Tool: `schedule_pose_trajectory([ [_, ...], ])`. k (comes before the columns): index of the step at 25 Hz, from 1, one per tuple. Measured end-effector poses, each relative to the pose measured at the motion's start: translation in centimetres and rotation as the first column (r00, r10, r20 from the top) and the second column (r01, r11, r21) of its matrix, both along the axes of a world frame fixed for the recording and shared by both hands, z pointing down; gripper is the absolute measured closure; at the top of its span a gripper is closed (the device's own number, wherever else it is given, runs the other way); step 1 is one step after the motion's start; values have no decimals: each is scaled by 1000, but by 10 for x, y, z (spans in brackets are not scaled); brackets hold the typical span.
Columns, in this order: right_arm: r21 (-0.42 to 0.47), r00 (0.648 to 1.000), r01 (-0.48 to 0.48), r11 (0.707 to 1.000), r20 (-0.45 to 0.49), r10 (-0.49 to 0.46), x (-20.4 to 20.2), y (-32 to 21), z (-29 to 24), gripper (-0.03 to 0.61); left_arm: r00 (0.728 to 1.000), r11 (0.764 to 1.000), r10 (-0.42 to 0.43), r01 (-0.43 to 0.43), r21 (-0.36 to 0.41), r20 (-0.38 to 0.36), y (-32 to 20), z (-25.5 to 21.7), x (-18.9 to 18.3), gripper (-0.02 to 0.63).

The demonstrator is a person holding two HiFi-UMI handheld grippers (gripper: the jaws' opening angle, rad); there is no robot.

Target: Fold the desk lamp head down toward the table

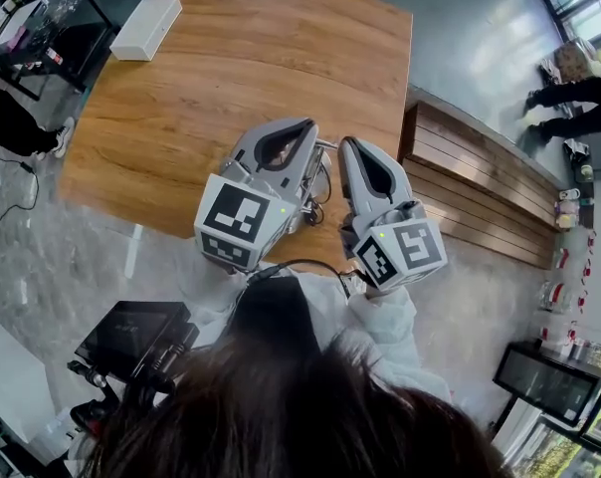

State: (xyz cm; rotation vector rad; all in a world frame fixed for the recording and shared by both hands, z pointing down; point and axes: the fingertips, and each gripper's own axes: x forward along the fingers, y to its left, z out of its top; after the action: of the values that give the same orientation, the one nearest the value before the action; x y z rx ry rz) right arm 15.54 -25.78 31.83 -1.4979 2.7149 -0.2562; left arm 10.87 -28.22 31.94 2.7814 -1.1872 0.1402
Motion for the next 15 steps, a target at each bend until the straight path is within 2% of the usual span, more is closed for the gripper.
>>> schedule_pose_trajectory([
  [5, -11, 999, 5, 1000, -34, -5, -2, -1, 3, 578, 1000, 1000, 6, -6, -2, 4, 0, 1, 3, 611],
  [15, -15, 999, 22, 1000, -24, -23, -7, 1, 4, 578, 1000, 1000, 6, -6, 1, 10, 1, 2, 1, 611],
])
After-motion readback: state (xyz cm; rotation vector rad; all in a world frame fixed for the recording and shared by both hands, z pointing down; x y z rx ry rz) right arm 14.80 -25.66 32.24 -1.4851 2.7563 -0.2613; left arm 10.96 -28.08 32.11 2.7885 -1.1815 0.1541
